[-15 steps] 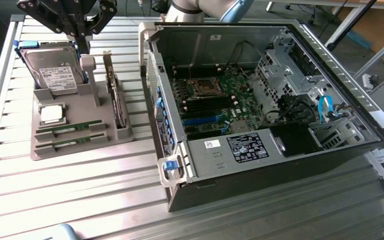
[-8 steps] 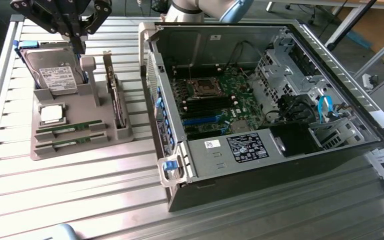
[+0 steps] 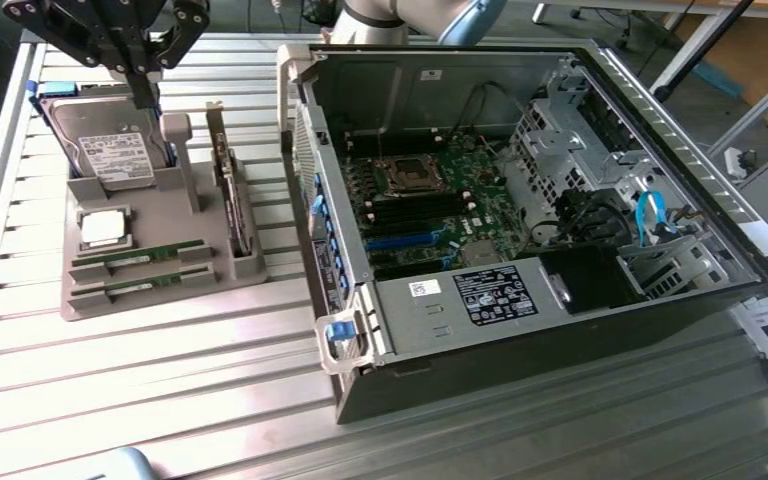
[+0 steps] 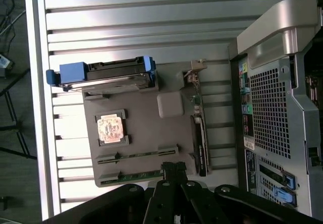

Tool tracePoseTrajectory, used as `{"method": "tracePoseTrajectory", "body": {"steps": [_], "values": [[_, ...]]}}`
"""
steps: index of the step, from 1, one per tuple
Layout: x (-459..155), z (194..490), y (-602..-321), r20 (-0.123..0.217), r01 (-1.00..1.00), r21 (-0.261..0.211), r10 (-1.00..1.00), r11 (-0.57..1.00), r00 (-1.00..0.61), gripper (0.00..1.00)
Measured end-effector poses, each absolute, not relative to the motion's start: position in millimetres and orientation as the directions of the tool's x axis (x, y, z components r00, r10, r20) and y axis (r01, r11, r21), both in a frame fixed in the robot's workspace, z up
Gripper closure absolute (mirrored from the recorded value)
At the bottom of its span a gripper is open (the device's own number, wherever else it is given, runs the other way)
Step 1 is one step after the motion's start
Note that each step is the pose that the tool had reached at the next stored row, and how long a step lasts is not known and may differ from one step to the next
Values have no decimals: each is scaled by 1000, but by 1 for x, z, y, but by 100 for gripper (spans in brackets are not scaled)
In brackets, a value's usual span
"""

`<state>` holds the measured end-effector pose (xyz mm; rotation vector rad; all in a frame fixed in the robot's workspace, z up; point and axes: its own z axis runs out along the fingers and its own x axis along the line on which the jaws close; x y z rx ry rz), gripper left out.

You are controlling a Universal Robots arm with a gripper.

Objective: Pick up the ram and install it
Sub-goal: 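Reach for the ram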

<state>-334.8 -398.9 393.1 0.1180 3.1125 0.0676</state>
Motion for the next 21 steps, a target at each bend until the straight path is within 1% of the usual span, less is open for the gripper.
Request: {"method": "tracePoseTrajectory", "body": {"steps": [21], "values": [[-361,393,-399,-24,75,44,76,996,-997,89]]}}
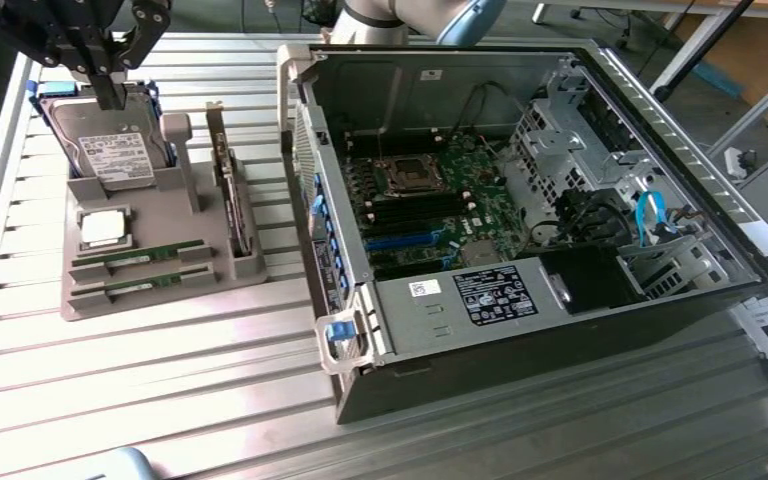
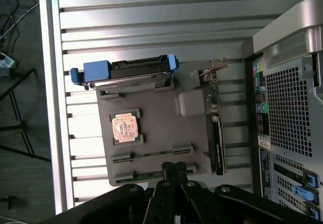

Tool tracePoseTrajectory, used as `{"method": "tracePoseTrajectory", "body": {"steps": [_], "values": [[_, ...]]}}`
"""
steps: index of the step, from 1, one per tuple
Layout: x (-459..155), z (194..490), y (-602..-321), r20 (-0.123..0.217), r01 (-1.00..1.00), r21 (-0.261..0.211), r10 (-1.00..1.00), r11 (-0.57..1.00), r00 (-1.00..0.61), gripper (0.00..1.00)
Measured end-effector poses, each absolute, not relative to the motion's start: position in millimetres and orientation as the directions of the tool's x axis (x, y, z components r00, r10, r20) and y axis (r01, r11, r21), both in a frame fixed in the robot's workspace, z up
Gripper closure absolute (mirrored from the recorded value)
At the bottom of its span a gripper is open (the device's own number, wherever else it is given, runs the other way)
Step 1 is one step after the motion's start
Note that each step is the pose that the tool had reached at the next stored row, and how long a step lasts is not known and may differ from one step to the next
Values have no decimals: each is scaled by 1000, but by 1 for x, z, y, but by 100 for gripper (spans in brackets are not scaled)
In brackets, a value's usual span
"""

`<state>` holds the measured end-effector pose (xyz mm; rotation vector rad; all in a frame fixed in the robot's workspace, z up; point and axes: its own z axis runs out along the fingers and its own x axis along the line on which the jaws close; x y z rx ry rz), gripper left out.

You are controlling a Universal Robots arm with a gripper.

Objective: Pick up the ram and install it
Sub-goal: 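Reach for the ram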

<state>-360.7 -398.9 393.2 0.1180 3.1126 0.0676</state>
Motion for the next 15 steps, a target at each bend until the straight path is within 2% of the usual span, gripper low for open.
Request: {"method": "tracePoseTrajectory", "body": {"steps": [15], "values": [[-361,393,-404,-25,75,43,76,996,-997,89]]}}
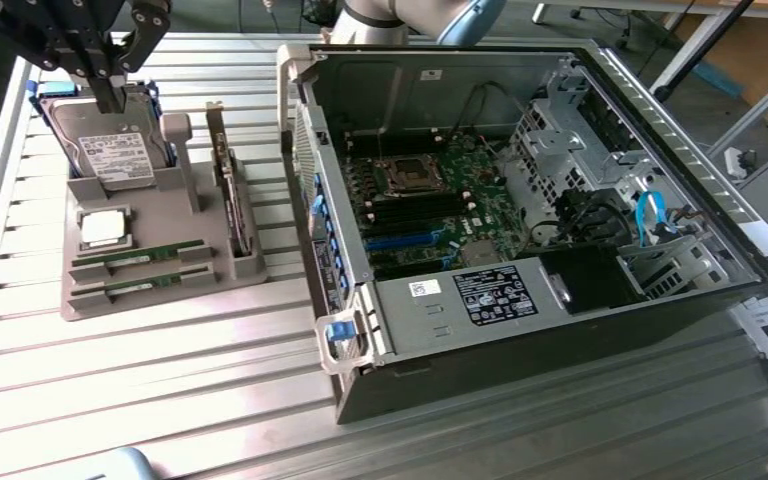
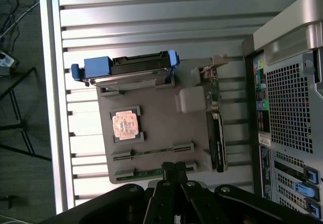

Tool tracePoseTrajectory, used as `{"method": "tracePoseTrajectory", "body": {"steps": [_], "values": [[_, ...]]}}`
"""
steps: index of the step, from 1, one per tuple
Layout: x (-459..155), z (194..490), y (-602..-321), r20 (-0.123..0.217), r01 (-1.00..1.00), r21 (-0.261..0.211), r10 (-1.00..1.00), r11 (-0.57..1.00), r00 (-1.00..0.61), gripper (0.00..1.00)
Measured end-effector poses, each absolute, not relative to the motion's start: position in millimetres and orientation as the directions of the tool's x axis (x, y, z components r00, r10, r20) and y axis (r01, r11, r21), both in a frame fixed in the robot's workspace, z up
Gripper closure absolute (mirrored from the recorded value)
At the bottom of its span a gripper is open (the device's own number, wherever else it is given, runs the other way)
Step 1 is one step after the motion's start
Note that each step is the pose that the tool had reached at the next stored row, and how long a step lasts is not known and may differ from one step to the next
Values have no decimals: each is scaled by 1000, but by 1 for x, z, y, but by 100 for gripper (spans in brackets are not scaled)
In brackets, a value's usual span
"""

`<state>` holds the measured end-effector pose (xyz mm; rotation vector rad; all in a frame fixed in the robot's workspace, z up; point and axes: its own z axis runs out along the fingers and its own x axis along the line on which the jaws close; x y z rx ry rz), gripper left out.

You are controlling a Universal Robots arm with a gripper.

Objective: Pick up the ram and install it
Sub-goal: 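Reach for the ram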

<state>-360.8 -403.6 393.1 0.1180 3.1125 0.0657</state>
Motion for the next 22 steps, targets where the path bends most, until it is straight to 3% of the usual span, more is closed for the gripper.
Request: {"method": "tracePoseTrajectory", "body": {"steps": [22], "values": [[-361,393,-410,-25,75,43,76,996,-997,89]]}}
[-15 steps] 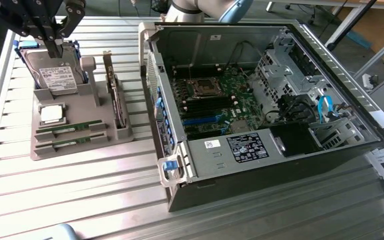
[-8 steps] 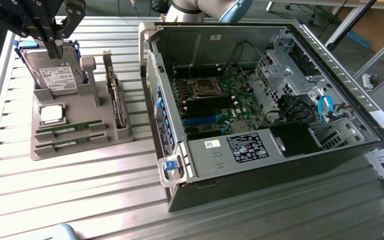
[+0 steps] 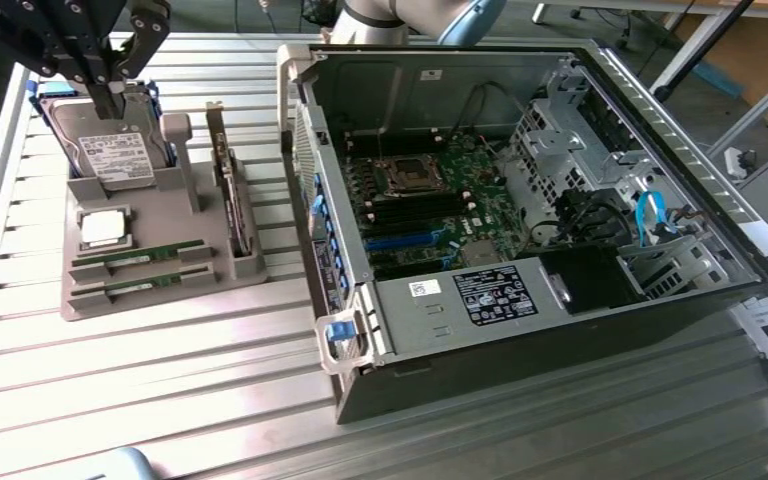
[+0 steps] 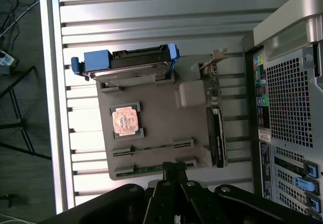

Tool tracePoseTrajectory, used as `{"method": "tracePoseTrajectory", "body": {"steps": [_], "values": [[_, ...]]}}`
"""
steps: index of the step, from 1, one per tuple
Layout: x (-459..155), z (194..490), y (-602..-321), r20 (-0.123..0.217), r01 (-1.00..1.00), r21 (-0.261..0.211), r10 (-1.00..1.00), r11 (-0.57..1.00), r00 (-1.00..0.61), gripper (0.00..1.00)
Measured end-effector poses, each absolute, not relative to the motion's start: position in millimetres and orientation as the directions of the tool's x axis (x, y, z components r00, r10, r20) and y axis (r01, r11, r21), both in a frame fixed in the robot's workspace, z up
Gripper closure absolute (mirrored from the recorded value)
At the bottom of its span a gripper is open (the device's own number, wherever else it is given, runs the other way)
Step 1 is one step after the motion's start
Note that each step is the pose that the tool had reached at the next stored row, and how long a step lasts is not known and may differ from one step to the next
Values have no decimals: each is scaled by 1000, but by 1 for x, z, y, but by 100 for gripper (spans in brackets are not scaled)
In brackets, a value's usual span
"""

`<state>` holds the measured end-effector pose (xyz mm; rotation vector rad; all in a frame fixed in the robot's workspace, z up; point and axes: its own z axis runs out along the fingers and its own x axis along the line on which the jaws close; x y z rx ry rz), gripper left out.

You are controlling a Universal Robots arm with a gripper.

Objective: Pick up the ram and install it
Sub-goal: 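Reach for the ram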

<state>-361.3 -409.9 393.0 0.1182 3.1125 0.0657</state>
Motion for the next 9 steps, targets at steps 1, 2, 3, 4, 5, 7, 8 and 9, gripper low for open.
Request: {"method": "tracePoseTrajectory", "body": {"steps": [1,2,3,4,5,7,8,9], "values": [[-361,393,-410,-25,75,43,76,996,-997,89],[-361,393,-410,-25,75,43,76,996,-997,89],[-361,393,-410,-24,75,43,76,996,-997,89],[-361,393,-411,-25,75,43,76,996,-997,89],[-361,393,-411,-25,75,43,76,996,-997,89],[-361,393,-411,-25,75,43,76,996,-997,89],[-361,393,-411,-25,75,43,76,996,-997,89],[-361,393,-412,-25,75,43,76,996,-997,89]]}}
